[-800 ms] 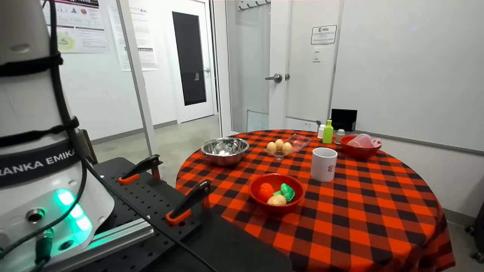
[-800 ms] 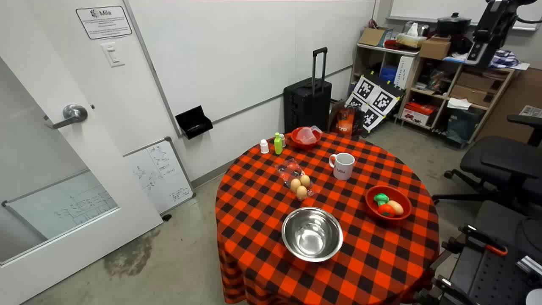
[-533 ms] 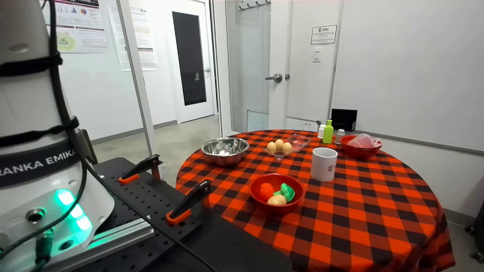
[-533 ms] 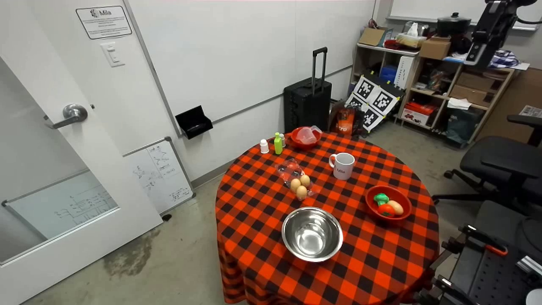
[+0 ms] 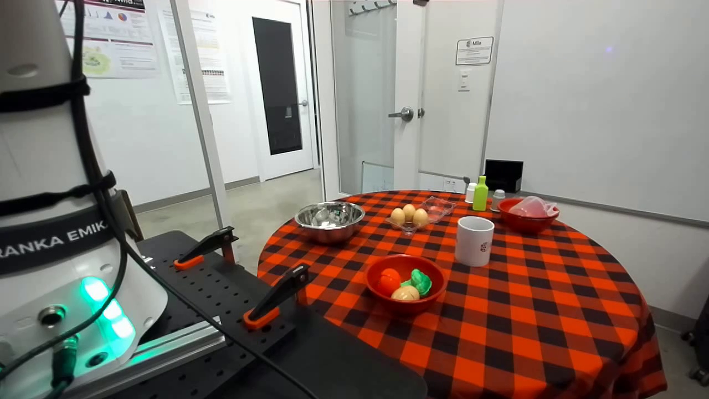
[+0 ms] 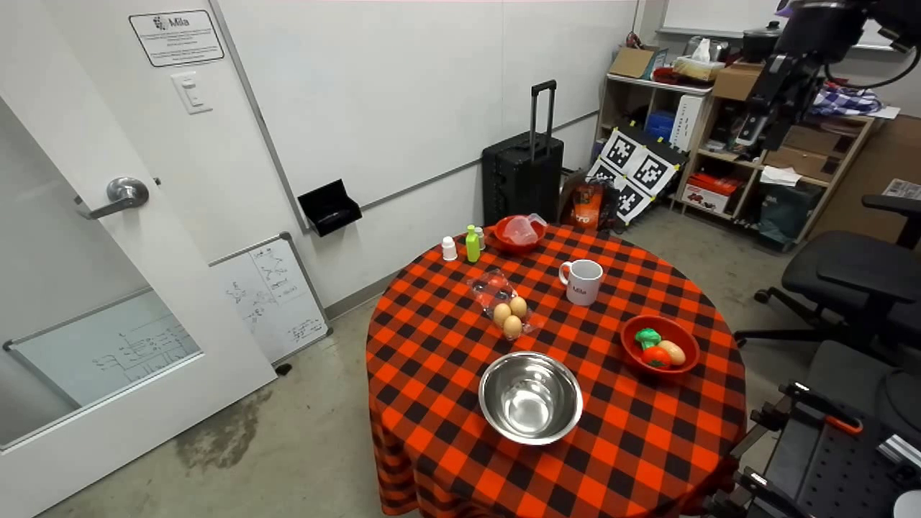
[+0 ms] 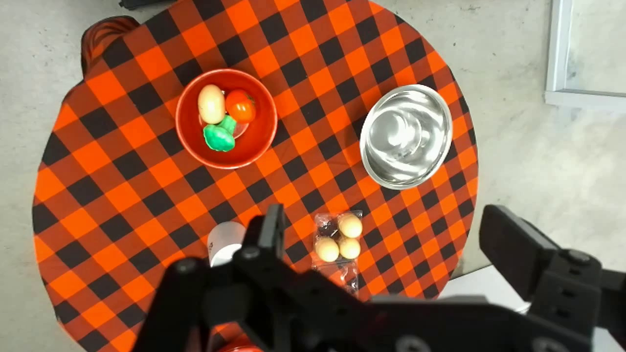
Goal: Take the plastic broccoli from the bowl and put it on the table
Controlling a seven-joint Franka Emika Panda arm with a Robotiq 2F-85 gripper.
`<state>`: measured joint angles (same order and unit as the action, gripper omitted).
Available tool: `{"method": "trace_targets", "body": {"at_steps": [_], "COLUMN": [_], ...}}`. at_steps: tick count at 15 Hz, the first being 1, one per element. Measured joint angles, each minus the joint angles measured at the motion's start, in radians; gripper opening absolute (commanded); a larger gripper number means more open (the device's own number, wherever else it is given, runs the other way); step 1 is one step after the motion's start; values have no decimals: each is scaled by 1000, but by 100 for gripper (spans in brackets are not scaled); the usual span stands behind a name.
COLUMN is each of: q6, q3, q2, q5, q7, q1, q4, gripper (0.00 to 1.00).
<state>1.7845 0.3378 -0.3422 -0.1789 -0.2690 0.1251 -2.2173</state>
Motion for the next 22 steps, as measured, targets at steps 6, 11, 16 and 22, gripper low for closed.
{"method": "trace_targets", "body": {"at_steps": [6, 11, 16, 22], "q6": [106, 195, 307, 423], "q3": [-3, -22, -69, -130], "q2": [168, 318, 453, 609], "q5": [-48, -82, -100, -100], "q7": [-3, 2, 42, 121], "q1": [16, 37, 48, 50], "q4": [-27, -50, -59, -57], "gripper": [100, 100, 100, 100]}}
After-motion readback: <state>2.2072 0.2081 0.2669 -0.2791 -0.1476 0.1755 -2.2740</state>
